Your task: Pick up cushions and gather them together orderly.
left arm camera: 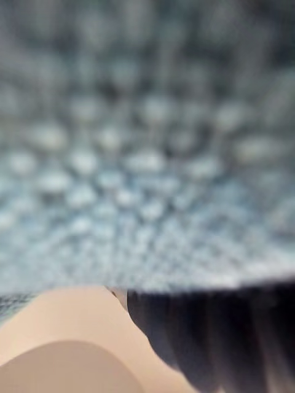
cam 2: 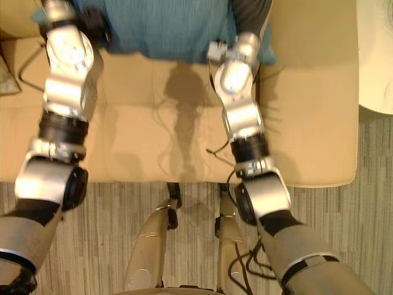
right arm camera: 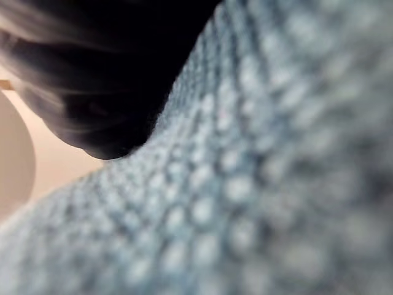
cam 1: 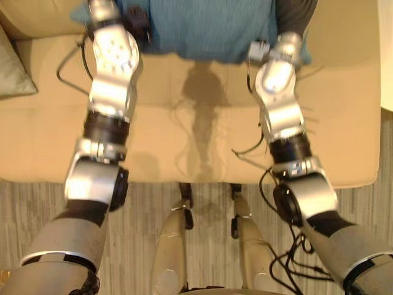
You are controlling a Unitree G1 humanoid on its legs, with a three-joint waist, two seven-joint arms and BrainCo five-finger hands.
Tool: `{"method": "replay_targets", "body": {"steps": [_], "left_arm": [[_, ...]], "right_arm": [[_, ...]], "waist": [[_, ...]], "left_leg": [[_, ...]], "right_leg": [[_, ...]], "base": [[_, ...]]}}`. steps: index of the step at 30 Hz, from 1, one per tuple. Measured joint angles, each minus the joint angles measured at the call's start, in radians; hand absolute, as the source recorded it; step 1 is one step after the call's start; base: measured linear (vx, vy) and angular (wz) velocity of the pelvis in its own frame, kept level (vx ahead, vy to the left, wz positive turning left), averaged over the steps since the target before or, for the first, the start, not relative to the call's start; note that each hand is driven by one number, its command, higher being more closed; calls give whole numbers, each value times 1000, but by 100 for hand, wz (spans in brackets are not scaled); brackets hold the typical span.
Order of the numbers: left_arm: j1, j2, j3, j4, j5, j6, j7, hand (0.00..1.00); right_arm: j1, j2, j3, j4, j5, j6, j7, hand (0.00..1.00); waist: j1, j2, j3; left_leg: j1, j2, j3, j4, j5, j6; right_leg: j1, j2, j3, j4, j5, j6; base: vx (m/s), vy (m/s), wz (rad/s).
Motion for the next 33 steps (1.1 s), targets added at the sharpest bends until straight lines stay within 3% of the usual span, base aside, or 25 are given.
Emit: {"method": "replay_targets", "body": {"steps": [2, 6, 12, 15, 20, 26, 30, 33], "left_arm": [[-96, 25, 0, 101, -22, 0, -3, 0], [-198, 36, 27, 226, -95, 7, -58, 0], [-131, -4, 99, 260, -155, 23, -154, 0], [-19, -62, 164, 254, -158, 26, -175, 0], [162, -110, 174, 173, -176, 27, -183, 0], [339, -66, 230, -17, -176, 2, -198, 0], [555, 22, 299, -204, -179, -18, -196, 0], [809, 4, 318, -399, -187, -44, -208, 0]], "right_arm": [[-93, -35, 2, 85, 9, 2, 4, 0], [-212, -112, 24, 205, 126, 10, 84, 0], [-165, -133, 32, 236, 345, 30, 181, 0], [-70, -91, 60, 210, 457, 25, 202, 0], [71, -39, 55, 66, 518, -30, 231, 0], [278, -33, 40, -154, 566, -79, 259, 0], [514, -86, -3, -417, 568, -111, 286, 0], [788, -109, -52, -576, 512, -116, 316, 0]], "waist": [[-14, -4, 7], [-15, -11, 55], [-13, -11, 87], [-15, -11, 87], [-19, -11, 87], [-15, -11, 87], [-10, -11, 87], [-6, -11, 87]], "left_leg": [[-25, -15, -19, -60, 42, -4], [-60, -15, -31, -168, 112, -14], [-97, -15, -46, -228, 148, -20], [-96, -14, -38, -229, 148, -21], [-72, -9, -11, -230, 147, -21], [-21, 4, 12, -233, 143, -26], [31, 10, 19, -238, 143, -26], [117, 16, 13, -222, 121, -28]], "right_leg": [[-40, -3, -20, -7, 6, -4], [-101, -2, -48, -28, 24, -10], [-154, 0, -76, -28, 25, -10], [-155, 1, -75, -28, 25, -10], [-151, 5, -52, -10, 18, -9], [-119, 14, -44, 15, -10, -11], [-72, 20, -41, 14, -17, -12], [23, 24, -52, 21, -34, -17]], "base": [[-27, -35, 30], [-19, -18, 20], [16, 24, 9], [34, 64, -3], [-2, 60, -10], [-64, -13, -7], [-39, -19, -4], [-2, -3, 3]]}}
